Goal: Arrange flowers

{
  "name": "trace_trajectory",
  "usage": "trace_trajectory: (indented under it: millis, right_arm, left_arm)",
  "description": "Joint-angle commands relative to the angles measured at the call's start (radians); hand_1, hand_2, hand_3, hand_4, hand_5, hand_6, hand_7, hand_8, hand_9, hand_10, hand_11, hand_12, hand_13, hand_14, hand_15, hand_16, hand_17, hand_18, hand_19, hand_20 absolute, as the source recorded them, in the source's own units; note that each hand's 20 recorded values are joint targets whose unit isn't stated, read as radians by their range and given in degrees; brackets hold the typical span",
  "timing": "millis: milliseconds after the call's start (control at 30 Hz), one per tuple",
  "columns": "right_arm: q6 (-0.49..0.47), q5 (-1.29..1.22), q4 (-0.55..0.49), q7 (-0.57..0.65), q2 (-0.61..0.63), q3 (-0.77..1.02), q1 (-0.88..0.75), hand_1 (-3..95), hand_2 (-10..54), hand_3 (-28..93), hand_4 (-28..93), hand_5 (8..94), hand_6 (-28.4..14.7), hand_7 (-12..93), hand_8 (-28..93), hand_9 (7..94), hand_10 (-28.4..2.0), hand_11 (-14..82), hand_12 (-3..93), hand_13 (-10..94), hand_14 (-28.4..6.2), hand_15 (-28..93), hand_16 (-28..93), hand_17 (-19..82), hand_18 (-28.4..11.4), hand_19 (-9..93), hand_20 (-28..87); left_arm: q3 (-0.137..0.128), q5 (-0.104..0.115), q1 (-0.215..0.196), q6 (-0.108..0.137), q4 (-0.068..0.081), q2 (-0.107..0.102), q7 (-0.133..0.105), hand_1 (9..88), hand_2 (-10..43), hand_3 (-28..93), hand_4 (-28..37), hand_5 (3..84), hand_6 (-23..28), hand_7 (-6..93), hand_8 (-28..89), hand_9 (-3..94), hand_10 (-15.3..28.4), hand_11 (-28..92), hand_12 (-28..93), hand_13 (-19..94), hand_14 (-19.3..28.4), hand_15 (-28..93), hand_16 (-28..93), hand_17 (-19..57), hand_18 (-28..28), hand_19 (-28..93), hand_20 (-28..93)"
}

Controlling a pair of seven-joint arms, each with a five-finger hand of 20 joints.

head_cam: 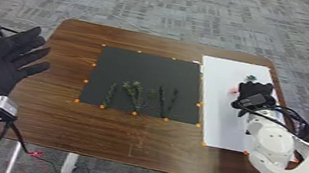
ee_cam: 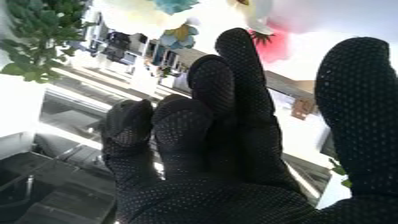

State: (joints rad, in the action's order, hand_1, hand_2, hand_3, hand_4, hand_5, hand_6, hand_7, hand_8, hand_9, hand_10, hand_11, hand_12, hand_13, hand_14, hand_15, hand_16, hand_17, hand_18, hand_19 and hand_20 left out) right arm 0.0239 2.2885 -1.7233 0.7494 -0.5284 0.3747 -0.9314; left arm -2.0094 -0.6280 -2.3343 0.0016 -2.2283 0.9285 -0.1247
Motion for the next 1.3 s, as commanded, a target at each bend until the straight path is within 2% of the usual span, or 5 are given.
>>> trace_trajectory:
  millis: [33,367,833,967,1300]
  right_arm:
    - [-0.018,-0.001,0.045,0.010,-0.003,-0.030,0.032,31.5,-9.5,79,-28,62.2,-2.8,36,-10,59.2,-14.2,56.9,47.7,59,-11.6,81,45,29,-23.2,86,56]
    - [0.104,0.045,0.106,-0.012,-0.020,-0.103,0.059,44.1,-9.5,75,-28,66.6,-0.7,38,12,66.6,-11.1,50.3,58.0,63,-10.2,81,45,32,-22.9,88,55]
    - [0.336,0.077,-0.008,-0.113,-0.004,-0.045,0.054,48.6,-9.5,82,-26,73.7,0.3,43,11,75.1,-8.8,45.3,67.1,68,-9.1,82,46,35,-22.6,91,55]
    - [0.427,0.023,-0.005,-0.241,-0.071,-0.097,0.152,48.5,-9.5,82,-25,73.5,0.1,43,11,75.0,-8.7,45.7,67.3,68,-9.1,82,47,35,-22.4,91,55]
    - [0.458,-0.097,0.060,-0.296,-0.341,-0.307,0.379,48.9,-9.5,82,-27,72.7,0.9,46,8,74.9,-8.5,45.7,66.0,68,-8.9,82,47,35,-21.8,90,55]
  left_arm:
    - [0.005,0.003,0.001,0.000,-0.004,-0.002,0.001,21.3,-6.4,69,-28.3,27.3,2.3,15.6,-8,24.1,11.0,13,16,20,13.1,17,4,-12.0,22.1,41,8]
    - [0.005,0.003,-0.001,0.004,-0.005,-0.001,0.004,21.2,-6.3,69,-28.3,27.2,2.3,15.6,-8,24.2,10.9,13,16,20,13.1,17,4,-12.0,22.1,41,8]
    - [-0.028,0.005,-0.010,0.001,-0.015,-0.001,-0.009,21.0,-6.1,69,-28.3,27.3,2.4,15.6,-8,24.2,10.9,13,16,20,13.1,17,4,-12.1,22.1,41,8]
    - [-0.054,0.048,-0.007,-0.041,-0.008,-0.005,-0.005,20.9,-6.5,69,-28.3,27.3,2.4,15.5,-8,24.2,10.9,13,16,20,13.1,17,4,-12.1,22.7,41,8]
    - [-0.059,0.026,0.091,-0.061,0.024,-0.114,0.053,21.0,-6.9,69,-28.3,27.3,2.4,14.9,-8,24.4,11.1,13,16,20,13.4,16,5,-12.4,22.6,41,7]
